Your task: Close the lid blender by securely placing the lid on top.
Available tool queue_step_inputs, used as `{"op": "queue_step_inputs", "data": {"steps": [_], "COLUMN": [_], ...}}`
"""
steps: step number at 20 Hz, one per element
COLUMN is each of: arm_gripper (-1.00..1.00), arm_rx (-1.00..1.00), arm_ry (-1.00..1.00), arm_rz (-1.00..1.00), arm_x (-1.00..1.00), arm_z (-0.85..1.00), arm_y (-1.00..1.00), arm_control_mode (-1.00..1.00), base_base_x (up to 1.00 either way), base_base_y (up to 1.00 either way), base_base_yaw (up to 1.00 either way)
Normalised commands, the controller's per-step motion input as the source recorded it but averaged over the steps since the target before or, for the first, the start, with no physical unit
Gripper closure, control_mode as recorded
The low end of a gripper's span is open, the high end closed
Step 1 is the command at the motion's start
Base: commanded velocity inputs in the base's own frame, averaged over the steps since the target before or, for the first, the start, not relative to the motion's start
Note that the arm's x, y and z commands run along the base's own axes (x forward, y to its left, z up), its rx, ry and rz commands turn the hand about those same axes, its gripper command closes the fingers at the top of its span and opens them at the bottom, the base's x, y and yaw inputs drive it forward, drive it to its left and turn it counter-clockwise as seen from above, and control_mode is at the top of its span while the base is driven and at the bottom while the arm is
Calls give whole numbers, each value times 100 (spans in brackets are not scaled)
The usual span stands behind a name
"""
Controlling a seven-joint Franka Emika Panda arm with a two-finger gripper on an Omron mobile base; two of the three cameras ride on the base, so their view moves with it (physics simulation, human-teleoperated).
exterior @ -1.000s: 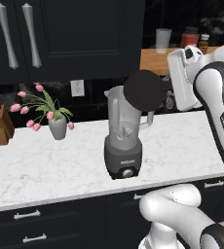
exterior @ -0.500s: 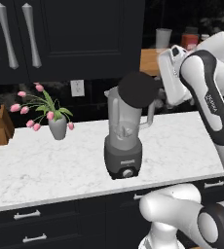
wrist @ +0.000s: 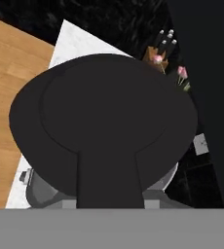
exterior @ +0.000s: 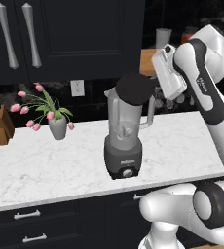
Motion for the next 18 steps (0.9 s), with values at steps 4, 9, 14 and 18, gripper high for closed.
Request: {"op": "queue_step_inputs", "data": {"steps": [4,9,14,18], "arm_gripper": [100,100,100,100], "arm_rx": [0,0,0,1], "arm_ry": [8,10,9,8], "arm_rz": [0,0,0,0], "arm_x": [10,24,23,16], "arm_z": [-4,-2,-2,0], "arm_y": [12,12,2,0], "arm_control_mode": [-100,-100,-100,-100], "base_base_x": [0,0,0,0], "base_base_y": [0,0,0,0], "base_base_yaw": [0,0,0,0]}}
